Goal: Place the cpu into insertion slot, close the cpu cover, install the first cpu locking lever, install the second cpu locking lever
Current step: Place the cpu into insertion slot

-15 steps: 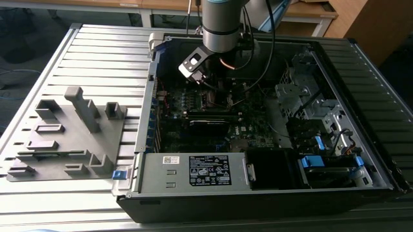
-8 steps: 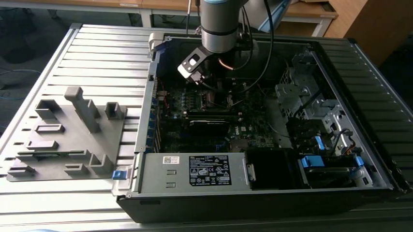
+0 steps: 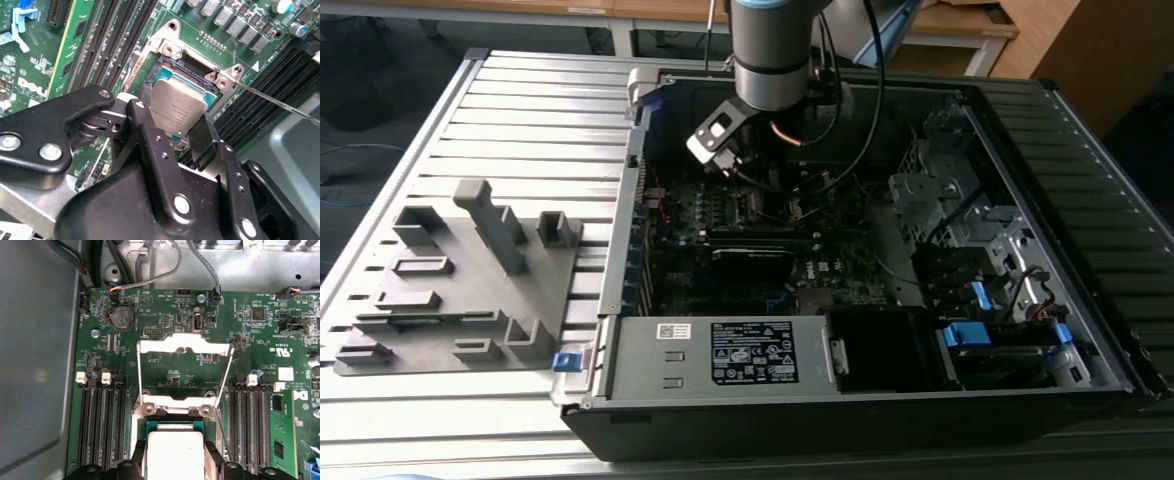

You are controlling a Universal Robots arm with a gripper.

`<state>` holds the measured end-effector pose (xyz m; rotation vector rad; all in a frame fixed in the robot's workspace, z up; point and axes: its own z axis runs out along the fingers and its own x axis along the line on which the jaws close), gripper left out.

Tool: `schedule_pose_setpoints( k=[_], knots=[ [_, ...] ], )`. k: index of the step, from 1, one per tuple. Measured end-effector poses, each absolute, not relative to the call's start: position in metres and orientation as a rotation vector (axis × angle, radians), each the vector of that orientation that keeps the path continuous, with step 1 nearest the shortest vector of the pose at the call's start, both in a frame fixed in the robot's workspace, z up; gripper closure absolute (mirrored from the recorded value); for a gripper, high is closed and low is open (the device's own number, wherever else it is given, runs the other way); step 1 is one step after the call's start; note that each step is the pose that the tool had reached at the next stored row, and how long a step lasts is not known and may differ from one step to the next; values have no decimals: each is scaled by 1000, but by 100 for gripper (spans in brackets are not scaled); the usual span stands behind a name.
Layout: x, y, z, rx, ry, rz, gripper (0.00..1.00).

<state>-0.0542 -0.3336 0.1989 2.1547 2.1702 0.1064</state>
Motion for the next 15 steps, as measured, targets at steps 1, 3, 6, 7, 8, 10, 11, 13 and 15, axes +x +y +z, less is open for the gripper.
schedule_pose_setpoints(
  k=[1,3,6,7,8,10,11,13,15],
  knots=[
    [-54,-334,199,2155,2170,106,46],
    [-54,-334,199,2155,2170,106,46],
    [-54,-334,199,2155,2170,106,46],
    [-55,-334,198,2155,2170,106,46],
    [-55,-334,198,2154,2170,106,46],
    [-55,-335,198,2155,2170,106,46],
    [-55,-335,198,2155,2170,106,46],
    [-55,-335,198,2155,2170,106,46],
    [-55,-335,197,2155,2170,106,46]
  ],
)
